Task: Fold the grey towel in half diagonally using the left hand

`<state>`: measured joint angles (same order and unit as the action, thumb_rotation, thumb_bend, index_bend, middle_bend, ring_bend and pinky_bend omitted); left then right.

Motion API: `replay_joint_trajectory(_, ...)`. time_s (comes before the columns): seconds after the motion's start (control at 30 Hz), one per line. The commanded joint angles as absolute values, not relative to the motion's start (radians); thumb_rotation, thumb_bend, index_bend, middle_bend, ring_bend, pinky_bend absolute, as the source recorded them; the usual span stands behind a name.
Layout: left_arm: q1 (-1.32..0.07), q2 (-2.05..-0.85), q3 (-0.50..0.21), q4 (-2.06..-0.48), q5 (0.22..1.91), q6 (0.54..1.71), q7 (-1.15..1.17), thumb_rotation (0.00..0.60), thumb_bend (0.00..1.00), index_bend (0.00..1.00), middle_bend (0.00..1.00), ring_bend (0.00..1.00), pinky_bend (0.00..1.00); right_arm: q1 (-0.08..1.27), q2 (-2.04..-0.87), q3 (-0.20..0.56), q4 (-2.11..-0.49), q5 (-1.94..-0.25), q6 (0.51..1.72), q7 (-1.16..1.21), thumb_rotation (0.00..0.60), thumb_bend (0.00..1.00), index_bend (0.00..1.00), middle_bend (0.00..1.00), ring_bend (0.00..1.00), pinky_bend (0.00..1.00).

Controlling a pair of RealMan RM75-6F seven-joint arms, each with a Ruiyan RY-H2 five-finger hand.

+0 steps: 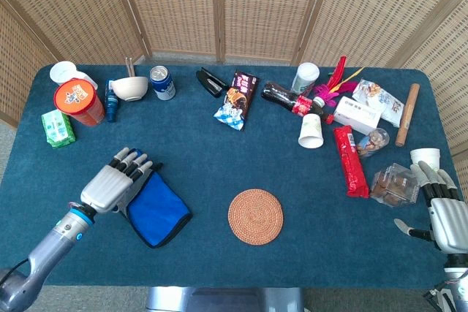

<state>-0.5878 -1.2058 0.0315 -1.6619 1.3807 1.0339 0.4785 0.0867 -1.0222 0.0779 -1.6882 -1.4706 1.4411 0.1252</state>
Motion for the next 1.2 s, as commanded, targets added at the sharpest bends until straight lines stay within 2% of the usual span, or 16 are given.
replay_joint_trajectory(0.03,-0.618,-1.195,-0.004,-1.644,1.351,0.998,0.459,0.600,0.08,0.09,0.00,0.00,0.00,0.087,-1.023,0.077,-1.689,-1.472,1.440,0.123,0.583,0.00,0.00,0.00,0.00,0.00)
replay_joint_trajectory(0.37,-0.713,-1.257,-0.062,-1.552,1.201,0.856,0.517,0.600,0.08,0.33,0.00,0.00,0.00,0.087,-1.023,0.077,-1.690,-1.469,1.440,0.124,0.587,0.00,0.00,0.00,0.00,0.00)
replay_joint_trajectory(0.7,-0.762,-1.321,-0.069,-1.490,1.087,0.816,0.601,0.600,0.10,0.35,0.00,0.00,0.01,0.091,-1.026,0.076,-1.684,-1.468,1.430,0.128,0.596,0.00,0.00,0.00,0.00,0.00)
replay_joint_trajectory(1.2,-0.808,-1.375,-0.062,-1.444,1.018,0.813,0.652,0.600,0.24,0.42,0.00,0.00,0.01,0.093,-1.027,0.077,-1.680,-1.465,1.424,0.141,0.596,0.00,0.00,0.00,0.00,0.00)
